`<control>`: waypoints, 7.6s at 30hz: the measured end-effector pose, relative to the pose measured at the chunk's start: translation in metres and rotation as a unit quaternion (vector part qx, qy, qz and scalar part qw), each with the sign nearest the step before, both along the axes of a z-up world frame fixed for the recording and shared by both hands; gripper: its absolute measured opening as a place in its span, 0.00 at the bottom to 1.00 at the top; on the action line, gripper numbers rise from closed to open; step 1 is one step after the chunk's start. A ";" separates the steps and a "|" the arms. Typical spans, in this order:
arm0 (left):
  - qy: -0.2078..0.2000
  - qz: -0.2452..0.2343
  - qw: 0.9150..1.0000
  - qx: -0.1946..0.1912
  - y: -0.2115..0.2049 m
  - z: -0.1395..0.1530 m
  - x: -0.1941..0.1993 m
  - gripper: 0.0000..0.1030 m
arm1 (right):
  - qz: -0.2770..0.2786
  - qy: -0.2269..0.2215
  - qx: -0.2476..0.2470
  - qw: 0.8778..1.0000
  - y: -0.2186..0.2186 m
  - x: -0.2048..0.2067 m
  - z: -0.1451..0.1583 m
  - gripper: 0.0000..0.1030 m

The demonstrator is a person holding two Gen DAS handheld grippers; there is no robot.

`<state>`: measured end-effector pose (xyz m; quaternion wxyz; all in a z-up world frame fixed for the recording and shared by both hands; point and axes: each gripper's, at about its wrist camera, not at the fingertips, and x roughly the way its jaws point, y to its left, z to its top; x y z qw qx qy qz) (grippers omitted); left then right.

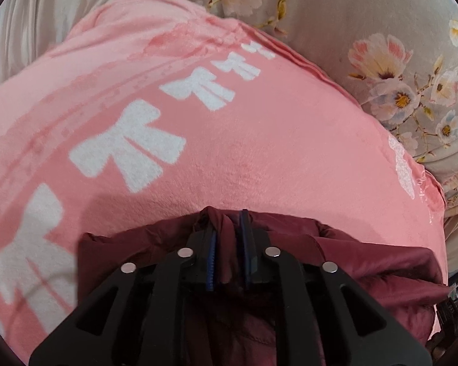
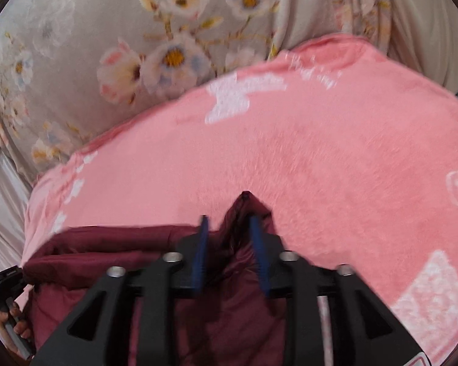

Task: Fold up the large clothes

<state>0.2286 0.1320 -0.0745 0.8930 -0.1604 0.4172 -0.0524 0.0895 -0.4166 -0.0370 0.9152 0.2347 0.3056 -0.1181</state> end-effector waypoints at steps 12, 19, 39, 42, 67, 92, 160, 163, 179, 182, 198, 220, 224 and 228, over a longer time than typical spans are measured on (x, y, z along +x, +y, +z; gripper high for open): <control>-0.111 -0.029 0.993 0.023 -0.019 0.101 -0.057 0.61 | 0.110 -0.048 -0.027 0.992 0.079 -0.025 0.051 0.07; -0.045 -0.114 0.990 0.070 -0.113 0.054 -0.043 0.42 | 0.176 -0.002 -0.057 0.983 0.146 0.019 0.030 0.02; -0.008 -0.114 0.989 0.099 -0.142 -0.010 -0.013 0.41 | 0.177 0.073 -0.038 0.981 0.155 0.068 -0.030 0.00; -0.013 -0.110 0.989 0.102 -0.143 -0.014 -0.014 0.41 | 0.181 0.082 -0.041 0.979 0.157 0.071 -0.036 0.00; -0.009 0.003 0.998 0.062 -0.025 0.012 0.003 0.37 | 0.004 0.067 0.002 0.998 0.015 0.011 -0.023 0.02; -0.003 0.021 1.000 0.011 0.023 0.017 -0.065 0.59 | 0.144 0.042 -0.026 0.988 0.138 -0.045 0.011 0.09; 0.010 -0.370 0.925 0.083 -0.375 0.020 -0.215 0.11 | 0.063 0.047 0.011 0.997 0.097 -0.253 -0.043 0.03; 0.012 -0.370 0.924 0.094 -0.384 0.008 -0.214 0.11 | 0.051 0.053 0.024 0.997 0.080 -0.254 -0.044 0.04; -0.119 -0.283 0.950 -0.053 -0.270 0.144 -0.203 0.78 | 0.032 -0.020 0.026 0.999 -0.010 -0.207 0.037 0.50; -0.128 -0.216 0.968 -0.028 -0.240 0.155 -0.180 0.78 | 0.061 -0.030 0.062 0.996 -0.017 -0.163 0.045 0.57; -0.073 -0.155 0.985 0.030 -0.219 0.113 -0.138 0.78 | 0.077 0.065 0.110 0.989 -0.016 -0.041 0.025 0.03; -0.033 -0.182 0.975 0.121 -0.297 0.042 -0.123 0.72 | 0.020 0.085 0.016 0.996 -0.038 -0.047 -0.024 0.02; -0.041 -0.180 0.972 0.143 -0.303 0.033 -0.124 0.73 | 0.020 0.086 -0.003 0.996 -0.033 -0.046 -0.033 0.02; -0.048 -0.180 0.970 0.156 -0.307 0.025 -0.125 0.74 | 0.021 0.083 -0.013 0.996 -0.031 -0.048 -0.041 0.03</control>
